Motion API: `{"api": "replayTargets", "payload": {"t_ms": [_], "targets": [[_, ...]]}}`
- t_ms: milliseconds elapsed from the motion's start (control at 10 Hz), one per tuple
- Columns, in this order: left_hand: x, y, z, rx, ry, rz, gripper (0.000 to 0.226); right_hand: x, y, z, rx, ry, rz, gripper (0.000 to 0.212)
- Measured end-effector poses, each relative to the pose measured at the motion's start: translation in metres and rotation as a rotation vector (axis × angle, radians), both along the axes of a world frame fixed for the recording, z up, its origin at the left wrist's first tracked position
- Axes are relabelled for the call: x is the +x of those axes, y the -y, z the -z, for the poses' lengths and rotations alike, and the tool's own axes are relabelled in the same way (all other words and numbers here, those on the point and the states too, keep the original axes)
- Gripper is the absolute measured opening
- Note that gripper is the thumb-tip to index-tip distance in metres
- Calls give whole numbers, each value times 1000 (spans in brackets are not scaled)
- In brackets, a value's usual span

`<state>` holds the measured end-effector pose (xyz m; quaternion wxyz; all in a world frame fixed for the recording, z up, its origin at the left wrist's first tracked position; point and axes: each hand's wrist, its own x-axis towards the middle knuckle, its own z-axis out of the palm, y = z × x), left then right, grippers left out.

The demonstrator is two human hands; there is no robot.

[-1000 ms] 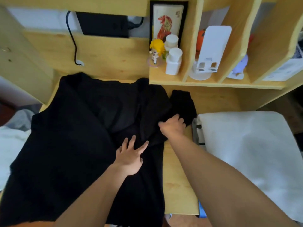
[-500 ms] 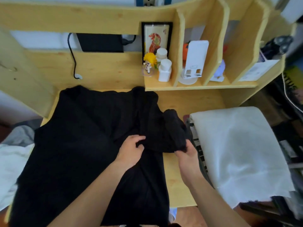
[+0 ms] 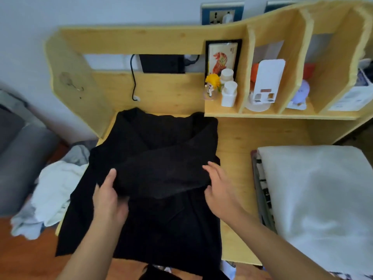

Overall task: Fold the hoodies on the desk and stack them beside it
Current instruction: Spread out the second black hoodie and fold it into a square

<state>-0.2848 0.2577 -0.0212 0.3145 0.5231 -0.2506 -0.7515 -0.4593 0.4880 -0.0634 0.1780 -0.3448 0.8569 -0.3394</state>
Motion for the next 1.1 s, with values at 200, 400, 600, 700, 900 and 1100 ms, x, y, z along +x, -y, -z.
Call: {"api": "replayTargets", "payload": {"t_ms": [200, 400, 600, 700, 900, 1100], "targets": [[66, 29, 65, 136, 499, 227, 24, -24, 39, 29, -41, 826, 738, 38], [58, 58, 47, 27, 211, 329, 9, -57, 91, 43, -378, 1429, 1031, 57], [57, 90, 27, -35, 149, 435, 30, -87, 77, 40, -911, 1335, 1159, 39], [49, 85, 29, -14, 197, 544, 26, -79, 67, 41, -1135, 1304, 1211, 33], [40, 52, 56, 277, 351, 813, 38, -84, 48, 53, -928, 1274, 1238, 48], [34, 28, 53, 209, 426, 1124, 39, -102, 40, 46, -209, 916, 1039, 30]]}}
